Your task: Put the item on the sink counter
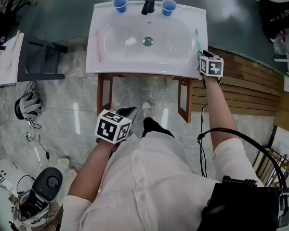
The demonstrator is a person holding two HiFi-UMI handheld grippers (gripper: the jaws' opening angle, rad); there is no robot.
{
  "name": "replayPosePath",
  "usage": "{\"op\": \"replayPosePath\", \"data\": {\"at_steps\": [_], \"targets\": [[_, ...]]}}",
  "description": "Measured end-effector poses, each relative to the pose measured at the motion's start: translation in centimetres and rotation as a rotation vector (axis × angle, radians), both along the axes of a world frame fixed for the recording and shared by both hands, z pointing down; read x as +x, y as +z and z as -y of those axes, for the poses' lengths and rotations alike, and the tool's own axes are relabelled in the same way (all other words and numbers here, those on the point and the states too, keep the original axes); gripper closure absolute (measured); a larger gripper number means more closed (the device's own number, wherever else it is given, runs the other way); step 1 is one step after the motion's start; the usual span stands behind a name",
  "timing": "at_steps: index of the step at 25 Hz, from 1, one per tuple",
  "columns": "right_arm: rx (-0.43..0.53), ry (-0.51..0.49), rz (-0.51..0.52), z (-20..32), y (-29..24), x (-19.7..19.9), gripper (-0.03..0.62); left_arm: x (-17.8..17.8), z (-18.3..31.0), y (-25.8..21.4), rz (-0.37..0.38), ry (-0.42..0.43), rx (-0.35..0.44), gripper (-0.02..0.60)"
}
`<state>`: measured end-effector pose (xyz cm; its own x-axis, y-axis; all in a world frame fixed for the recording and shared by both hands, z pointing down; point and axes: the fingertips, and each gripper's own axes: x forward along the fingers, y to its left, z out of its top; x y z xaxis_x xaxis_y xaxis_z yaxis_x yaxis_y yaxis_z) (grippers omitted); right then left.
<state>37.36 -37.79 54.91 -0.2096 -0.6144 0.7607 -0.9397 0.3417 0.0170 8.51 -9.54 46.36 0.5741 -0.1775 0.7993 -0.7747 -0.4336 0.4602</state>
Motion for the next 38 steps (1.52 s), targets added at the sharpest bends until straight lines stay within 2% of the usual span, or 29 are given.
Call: {"op": "replayPosePath", "data": {"at_steps": [11, 20, 28, 33, 38], "targets": [[-0.007, 0.066, 0.043, 0.0, -0.2, 0.4, 0.539, -0.4, 0.3, -0.3, -0.006, -0.007, 0.004, 0.575], [0.021, 0.084, 0.072, -4.4, -2.6, -1.0, 0.539, -1.9, -3.1, -0.8, -0.016, 0.002, 0.044, 0.575], [0.046, 0.071, 0.097, -11.2, -5.7, -5.1, 0.539, -4.1, -8.4, -1.7, -0.046, 0.028, 0.067, 0.575], [0.040, 0.041, 0.117, -17.5, -6.2, -9.7, 0.539, -6.6, -12.7, -1.2, -0.048, 0.027, 0.077, 0.575], [0.003, -0.008, 0.157, -24.6, -4.3, -15.2, 0.539, -8.6, -17.2, -0.1, -0.056, 0.018, 0.074, 0.575]]}}
